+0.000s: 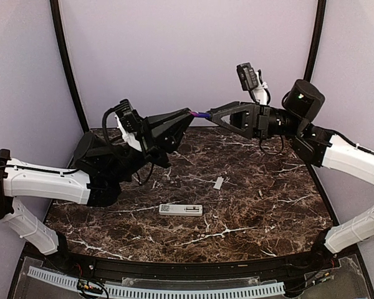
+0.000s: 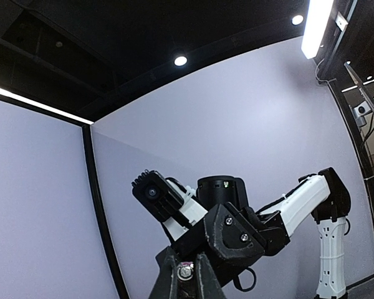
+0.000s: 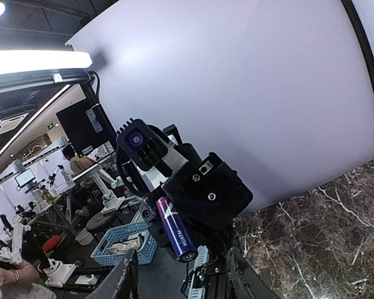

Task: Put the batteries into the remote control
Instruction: Pass from the left arm to the right

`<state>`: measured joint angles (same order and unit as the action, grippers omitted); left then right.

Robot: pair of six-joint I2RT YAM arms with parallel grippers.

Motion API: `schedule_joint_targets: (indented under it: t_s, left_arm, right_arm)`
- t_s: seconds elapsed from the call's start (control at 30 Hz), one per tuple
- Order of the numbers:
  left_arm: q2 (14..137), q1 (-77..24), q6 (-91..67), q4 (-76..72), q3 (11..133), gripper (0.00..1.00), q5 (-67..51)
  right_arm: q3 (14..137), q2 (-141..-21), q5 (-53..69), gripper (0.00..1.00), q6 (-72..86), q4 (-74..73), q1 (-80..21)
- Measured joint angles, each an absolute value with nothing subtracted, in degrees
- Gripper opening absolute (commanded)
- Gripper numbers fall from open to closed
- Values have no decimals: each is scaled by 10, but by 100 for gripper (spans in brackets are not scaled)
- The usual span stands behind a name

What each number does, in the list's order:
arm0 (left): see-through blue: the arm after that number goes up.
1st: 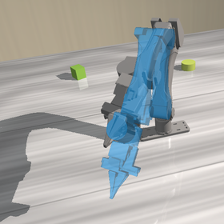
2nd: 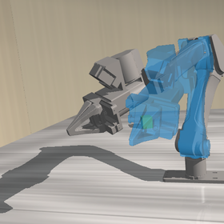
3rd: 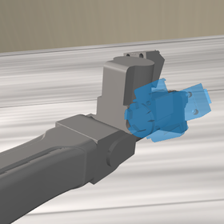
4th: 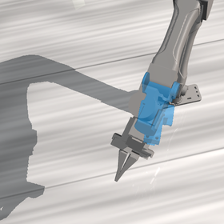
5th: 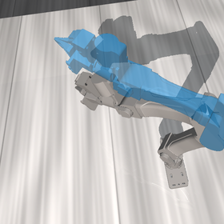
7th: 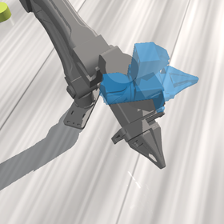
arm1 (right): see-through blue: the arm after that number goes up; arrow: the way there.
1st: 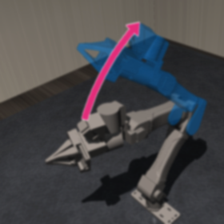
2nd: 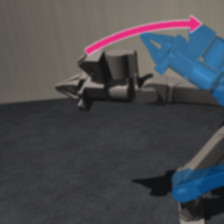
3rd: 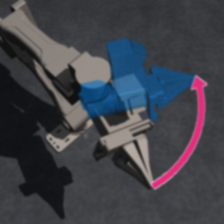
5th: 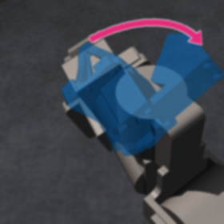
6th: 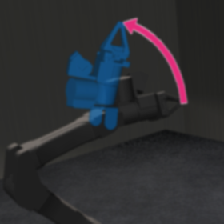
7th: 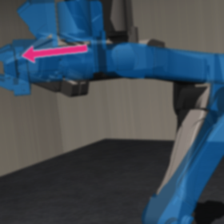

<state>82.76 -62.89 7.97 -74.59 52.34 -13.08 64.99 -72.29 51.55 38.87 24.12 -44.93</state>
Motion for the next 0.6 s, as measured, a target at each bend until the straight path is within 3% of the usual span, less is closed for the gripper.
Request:
schedule_joint_targets:
  t_s: [0.23, 0.43, 0.6]
  left_arm:
    - [845, -629, 65, -753, 531, 0, -148]
    - [857, -629, 56, -753, 531, 0, -157]
    - [858, -629, 55, -754, 531, 0, -161]
  right_arm:
    - [651, -730, 532, 33, 401, 243, -449]
    - [651, -730, 539, 16, 405, 244, -449]
    - [651, -730, 546, 26, 397, 240, -449]
